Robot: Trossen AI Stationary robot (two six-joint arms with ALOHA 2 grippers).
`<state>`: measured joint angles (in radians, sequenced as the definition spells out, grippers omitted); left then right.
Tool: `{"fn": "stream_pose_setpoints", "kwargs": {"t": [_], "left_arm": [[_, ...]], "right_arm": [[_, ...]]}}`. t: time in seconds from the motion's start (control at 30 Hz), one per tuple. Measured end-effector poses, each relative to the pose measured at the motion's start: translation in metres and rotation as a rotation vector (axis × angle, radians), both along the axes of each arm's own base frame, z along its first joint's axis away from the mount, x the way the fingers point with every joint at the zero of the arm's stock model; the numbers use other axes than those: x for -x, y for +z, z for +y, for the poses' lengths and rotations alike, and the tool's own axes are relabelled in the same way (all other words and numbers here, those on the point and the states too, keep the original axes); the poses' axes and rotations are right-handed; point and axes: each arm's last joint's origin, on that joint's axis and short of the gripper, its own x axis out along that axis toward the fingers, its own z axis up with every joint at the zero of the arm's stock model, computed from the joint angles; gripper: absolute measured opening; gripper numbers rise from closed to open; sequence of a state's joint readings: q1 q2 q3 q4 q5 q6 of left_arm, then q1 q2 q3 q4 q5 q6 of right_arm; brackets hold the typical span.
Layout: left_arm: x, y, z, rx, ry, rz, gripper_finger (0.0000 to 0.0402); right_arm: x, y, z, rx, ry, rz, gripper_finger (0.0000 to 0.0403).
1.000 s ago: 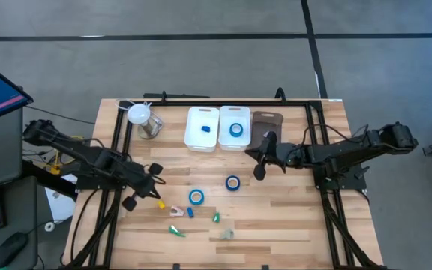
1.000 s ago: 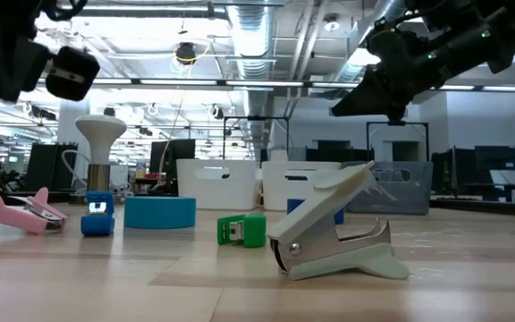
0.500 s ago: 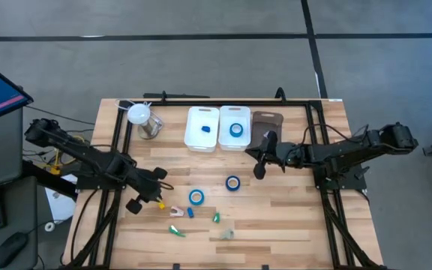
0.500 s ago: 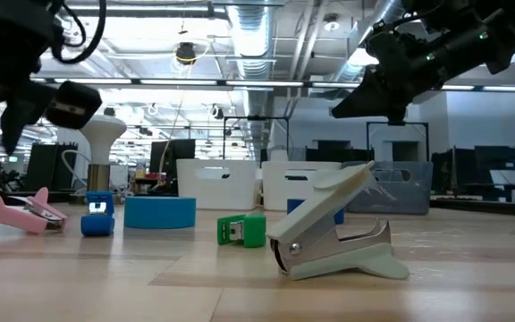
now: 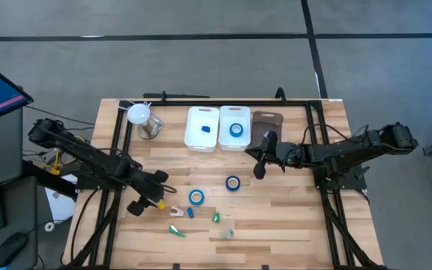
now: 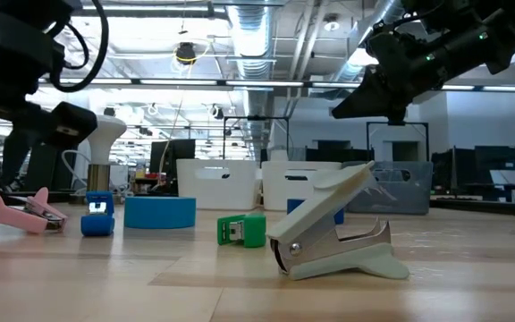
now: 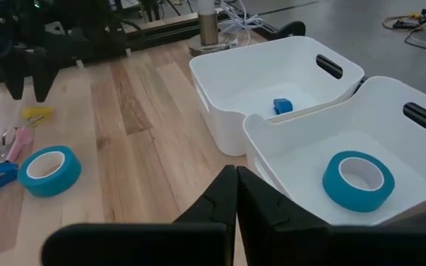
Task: Pick and place Stapler, Stapler remover, tape
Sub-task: Put the yellow stapler into the left white bin
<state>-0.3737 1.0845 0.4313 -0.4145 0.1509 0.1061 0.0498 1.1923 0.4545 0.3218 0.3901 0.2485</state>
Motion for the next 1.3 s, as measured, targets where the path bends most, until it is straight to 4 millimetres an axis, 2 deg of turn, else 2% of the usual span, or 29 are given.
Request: {"fn": "stream_pose_setpoints", "kwargs": {"t": [0.17,0.83,1.03,1.3], "left_arm": [[-0.003,-0.004,-0.001,-0.004,0.0,0.01,0.0178],[-0.013,-0.026,-0.005,-0.027,0.01,0.09,0.0153],[-0.014,-0.028,-0.006,-0.024,0.013,0.099,0.0126],[-0.015,-0.027,-0.006,-0.008,0.035,0.101,0.0064]], "right_arm": [[0.0,-0.001,0.0,0.0,0.0,0.007,0.0],[0.0,-0.001,0.0,0.001,0.0,0.008,0.0],[0.0,-0.001,0.0,0.0,0.0,0.014,0.0],[0.001,-0.003,0.0,-0.009,-0.005,0.03,0.0]]}}
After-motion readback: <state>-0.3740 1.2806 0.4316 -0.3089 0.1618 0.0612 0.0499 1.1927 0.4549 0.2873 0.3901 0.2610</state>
